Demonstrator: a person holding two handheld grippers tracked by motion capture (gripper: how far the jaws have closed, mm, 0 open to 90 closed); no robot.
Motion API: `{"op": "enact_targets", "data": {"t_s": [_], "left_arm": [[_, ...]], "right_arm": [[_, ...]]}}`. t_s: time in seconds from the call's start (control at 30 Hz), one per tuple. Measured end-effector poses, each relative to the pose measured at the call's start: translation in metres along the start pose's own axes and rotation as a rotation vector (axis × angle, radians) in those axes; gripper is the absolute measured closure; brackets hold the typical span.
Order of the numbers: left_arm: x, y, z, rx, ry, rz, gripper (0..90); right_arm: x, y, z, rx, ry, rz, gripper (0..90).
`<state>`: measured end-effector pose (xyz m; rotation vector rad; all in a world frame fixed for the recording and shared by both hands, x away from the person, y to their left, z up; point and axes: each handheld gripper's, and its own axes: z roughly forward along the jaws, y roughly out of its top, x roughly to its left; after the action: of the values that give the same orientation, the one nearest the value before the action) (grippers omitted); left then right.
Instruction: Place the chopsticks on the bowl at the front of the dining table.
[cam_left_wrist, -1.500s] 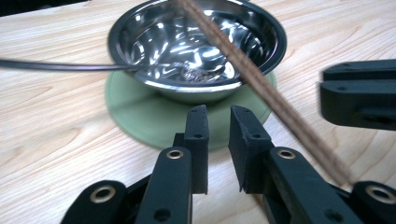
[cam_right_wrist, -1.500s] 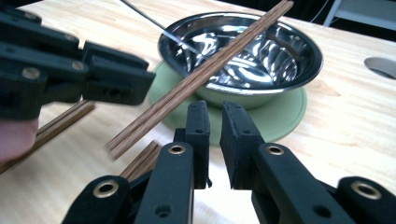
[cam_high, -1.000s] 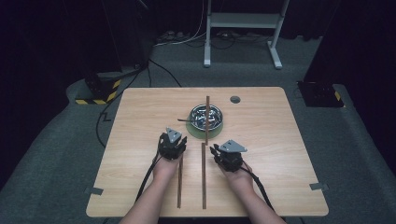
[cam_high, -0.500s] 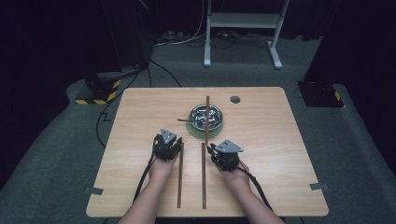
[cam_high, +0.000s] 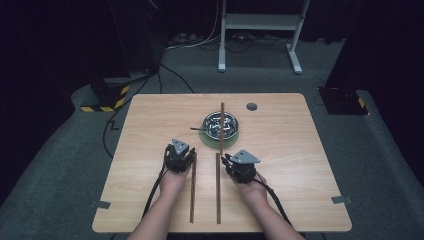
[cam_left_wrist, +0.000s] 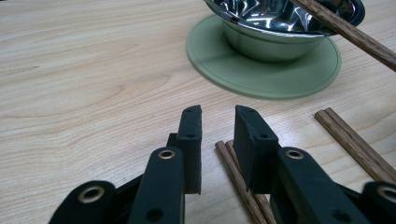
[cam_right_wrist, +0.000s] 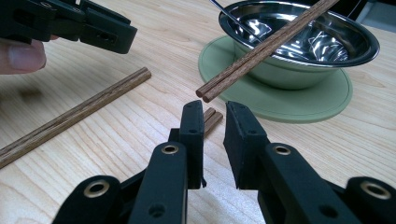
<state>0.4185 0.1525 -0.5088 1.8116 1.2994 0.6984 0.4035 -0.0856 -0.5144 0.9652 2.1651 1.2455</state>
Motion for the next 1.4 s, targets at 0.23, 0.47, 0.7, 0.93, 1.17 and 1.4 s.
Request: {"op": "enact_targets", "data": {"t_s": [0.23, 0.47, 0.7, 0.93, 1.17, 1.4], "left_arm": [[0.003, -0.004, -0.004, 0.004, 0.003, -0.002, 72.2], [0.006, -0.004, -0.005, 0.000, 0.007, -0.013, 72.2], [0.007, -0.006, -0.004, 0.009, 0.009, -0.011, 72.1], [0.012, -0.013, -0.010, 0.025, -0.001, -0.003, 67.6], [0.033, -0.031, -0.034, 0.098, -0.005, 0.041, 57.4], [0.066, -0.060, -0.066, 0.165, -0.008, 0.006, 44.3]], "right_arm": [[-0.002, 0.000, 0.001, -0.006, -0.003, -0.013, 81.4], [0.003, -0.001, 0.001, 0.001, 0.010, -0.026, 84.7], [0.003, -0.001, 0.002, -0.003, 0.008, -0.027, 82.9], [0.001, -0.002, -0.004, 0.008, -0.001, -0.034, 78.7], [-0.025, -0.009, -0.020, 0.102, -0.022, 0.029, 65.5], [-0.072, -0.039, -0.063, 0.191, -0.068, 0.118, 52.3]]}}
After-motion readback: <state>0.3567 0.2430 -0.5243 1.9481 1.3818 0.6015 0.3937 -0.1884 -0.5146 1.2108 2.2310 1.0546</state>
